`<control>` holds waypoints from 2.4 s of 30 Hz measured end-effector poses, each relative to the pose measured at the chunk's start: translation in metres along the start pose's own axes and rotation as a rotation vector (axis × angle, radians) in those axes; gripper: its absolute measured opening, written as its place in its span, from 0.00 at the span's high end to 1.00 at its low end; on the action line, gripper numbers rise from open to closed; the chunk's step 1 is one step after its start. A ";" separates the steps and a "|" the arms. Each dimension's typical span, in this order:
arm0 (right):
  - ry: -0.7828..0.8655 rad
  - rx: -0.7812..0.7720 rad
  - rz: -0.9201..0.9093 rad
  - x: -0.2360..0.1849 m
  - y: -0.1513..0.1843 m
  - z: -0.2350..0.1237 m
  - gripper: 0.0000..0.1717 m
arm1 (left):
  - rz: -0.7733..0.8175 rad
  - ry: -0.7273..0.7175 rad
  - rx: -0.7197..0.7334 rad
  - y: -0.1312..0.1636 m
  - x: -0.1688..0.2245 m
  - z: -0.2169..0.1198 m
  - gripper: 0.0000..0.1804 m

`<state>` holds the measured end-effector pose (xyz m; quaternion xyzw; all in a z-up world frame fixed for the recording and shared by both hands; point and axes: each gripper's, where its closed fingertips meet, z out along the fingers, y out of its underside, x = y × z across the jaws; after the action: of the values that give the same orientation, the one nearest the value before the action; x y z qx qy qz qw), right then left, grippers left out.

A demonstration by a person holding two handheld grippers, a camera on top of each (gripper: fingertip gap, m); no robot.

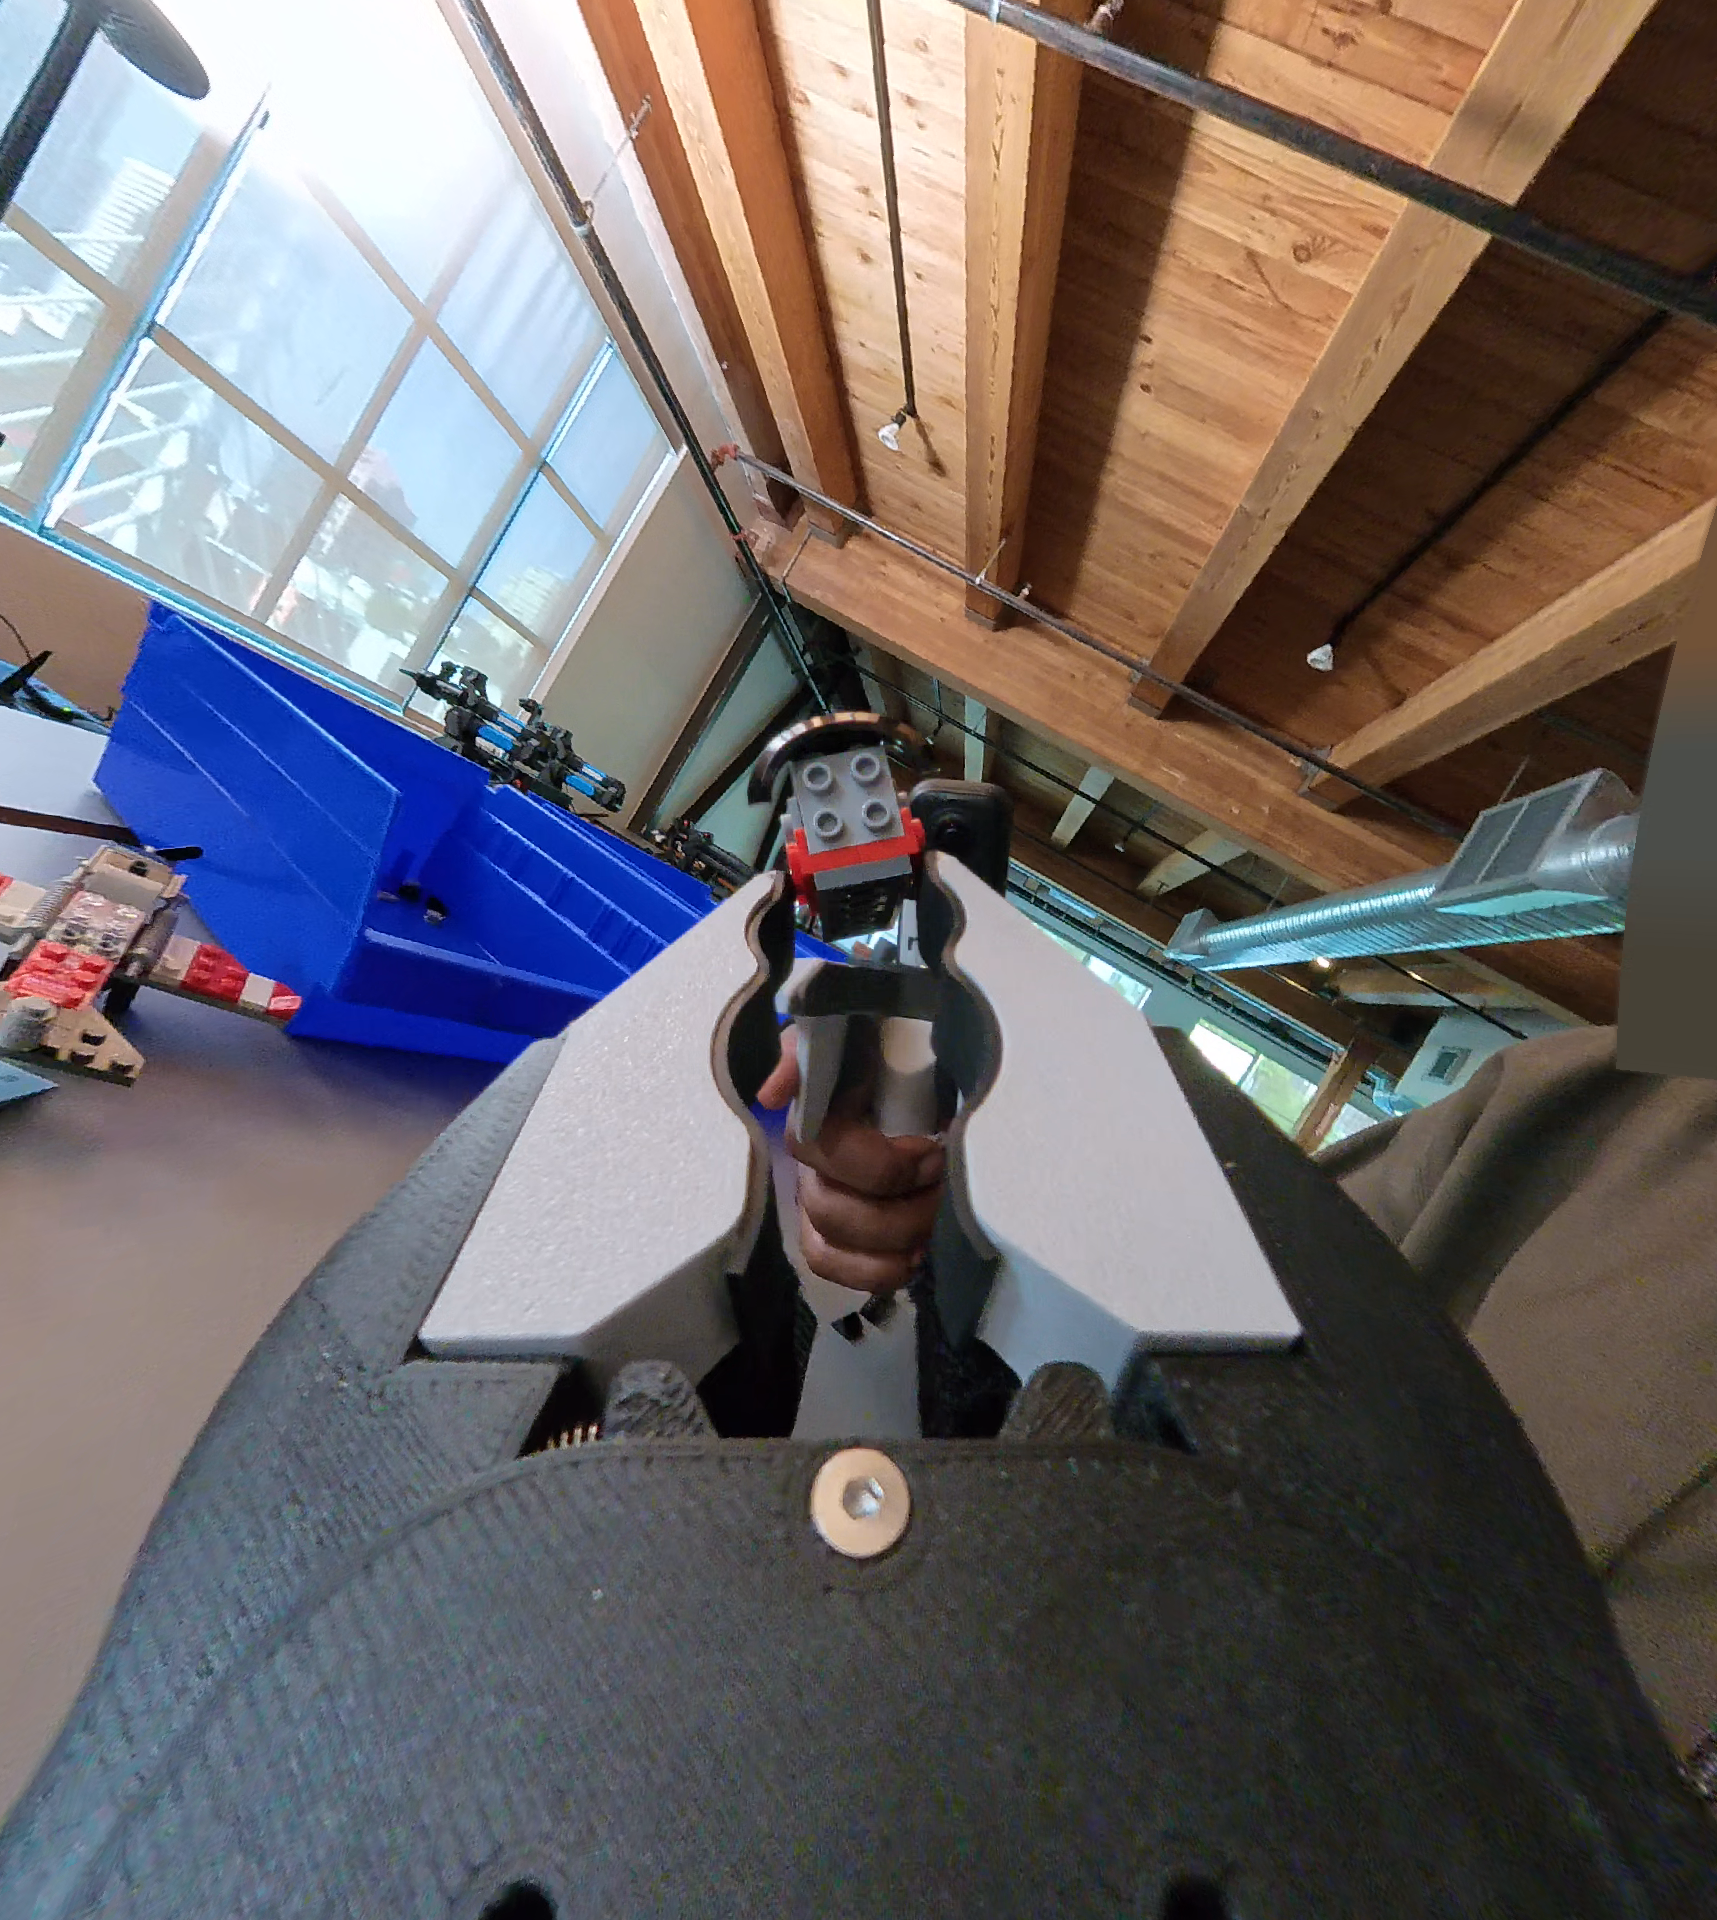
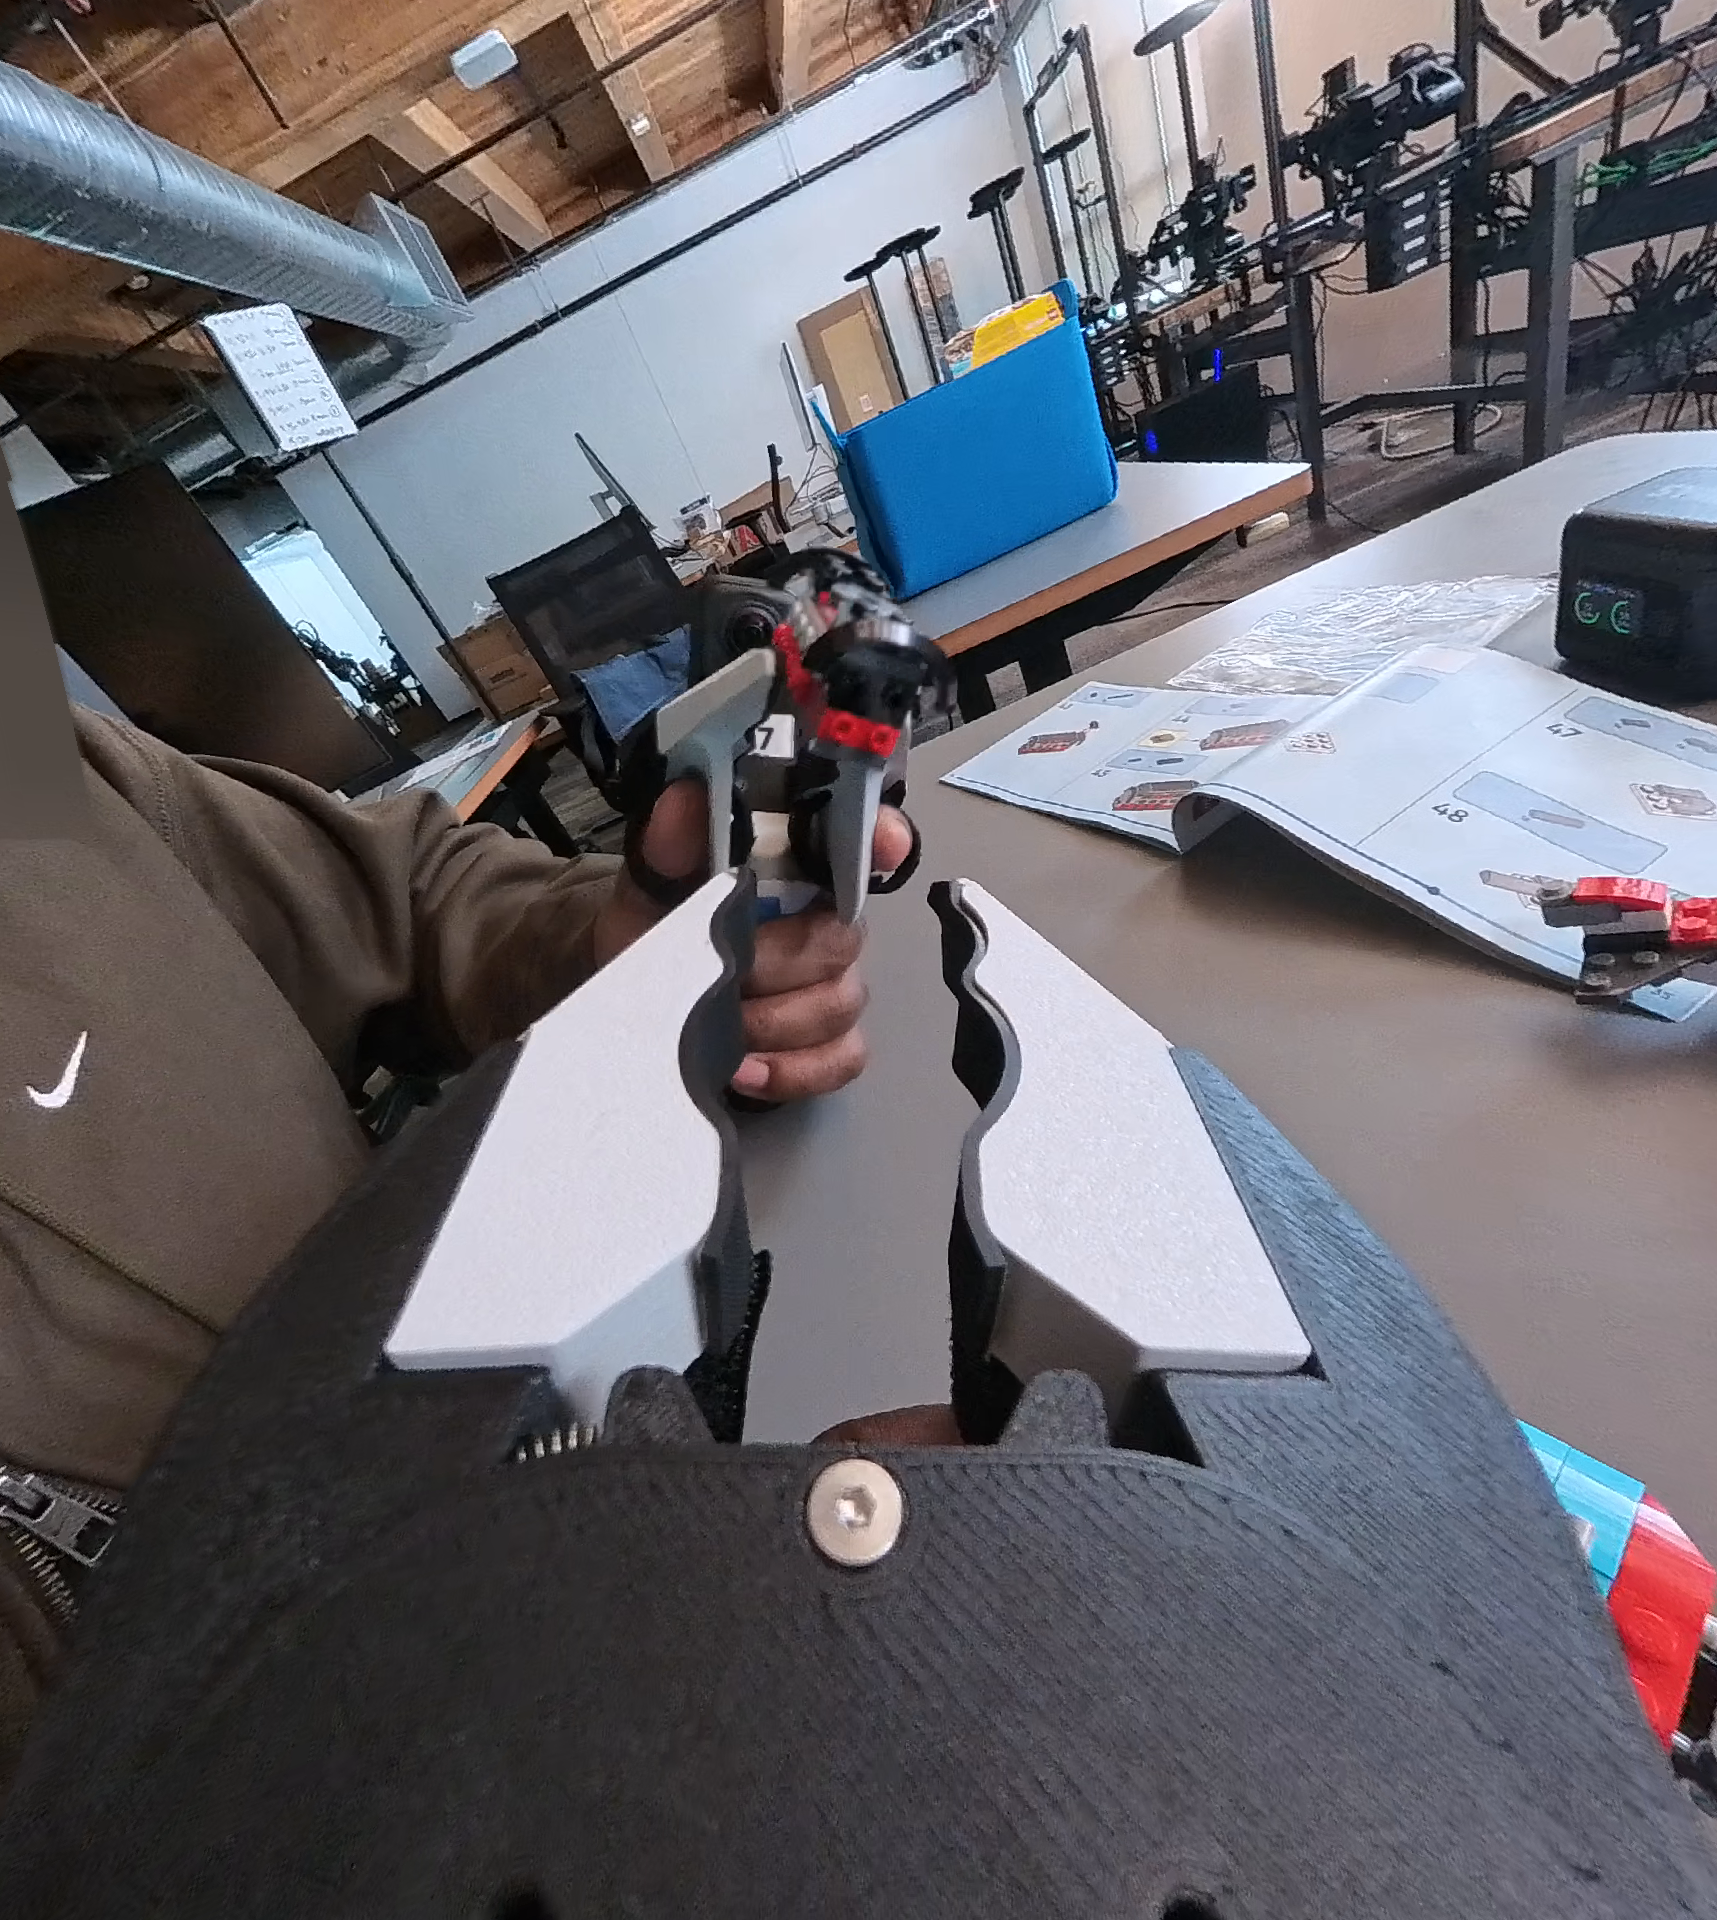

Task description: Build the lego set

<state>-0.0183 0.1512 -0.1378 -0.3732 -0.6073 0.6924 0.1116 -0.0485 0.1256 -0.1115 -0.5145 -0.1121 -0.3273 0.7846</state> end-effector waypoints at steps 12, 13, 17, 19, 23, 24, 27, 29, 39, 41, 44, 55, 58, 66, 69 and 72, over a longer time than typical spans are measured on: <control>0.014 -0.011 -0.020 0.002 0.002 0.001 0.78 | 0.000 -0.053 0.045 -0.010 -0.010 -0.006 0.87; 0.014 -0.011 -0.021 0.002 0.002 0.001 0.78 | 0.001 -0.053 0.045 -0.011 -0.010 -0.006 0.87; 0.016 -0.009 -0.023 0.002 0.002 0.000 0.78 | 0.006 -0.052 0.044 -0.011 -0.010 -0.006 0.87; 0.017 -0.009 -0.023 0.002 0.001 0.000 0.78 | 0.007 -0.051 0.042 -0.011 -0.010 -0.006 0.87; 0.018 -0.007 -0.026 0.002 0.000 -0.001 0.79 | 0.020 -0.049 0.037 -0.011 -0.009 -0.006 0.87; 0.020 -0.006 -0.029 0.002 -0.001 -0.001 0.78 | 0.027 -0.048 0.034 -0.011 -0.009 -0.006 0.87; 0.035 -0.009 -0.049 0.004 -0.006 -0.006 0.78 | 0.060 -0.044 0.025 -0.012 -0.009 -0.006 0.87; 0.048 -0.014 -0.064 0.005 -0.011 -0.011 0.79 | 0.085 -0.039 0.021 -0.013 -0.008 -0.006 0.87; 0.001 0.003 -0.036 -0.007 -0.014 -0.007 0.78 | 0.203 0.084 -0.054 0.005 0.018 0.004 0.86; -0.023 -0.002 -0.026 -0.013 -0.009 -0.002 0.77 | 0.231 0.110 -0.073 0.010 0.024 0.006 0.86; -0.069 0.008 -0.003 -0.021 -0.007 0.002 0.77 | 0.269 0.132 -0.102 0.017 0.031 0.008 0.86; -0.099 0.055 -0.019 -0.026 -0.010 0.000 0.86 | 0.321 0.128 -0.164 0.030 0.030 0.011 0.86; -0.084 0.046 -0.051 -0.022 -0.009 -0.002 0.86 | 0.322 0.130 -0.188 0.033 0.030 0.012 0.86; -0.023 0.006 -0.214 -0.016 -0.007 -0.006 0.87 | 0.309 0.108 -0.234 0.038 0.026 0.013 0.82; -0.015 -0.004 -0.256 -0.015 -0.005 -0.006 0.87 | 0.315 0.103 -0.244 0.039 0.026 0.013 0.82; -0.014 0.001 -0.269 -0.015 -0.005 -0.006 0.87 | 0.323 0.102 -0.269 0.044 0.027 0.014 0.83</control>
<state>-0.0054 0.1475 -0.1278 -0.2834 -0.6522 0.6743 0.1993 0.0015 0.1382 -0.1241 -0.6087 0.0565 -0.2351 0.7557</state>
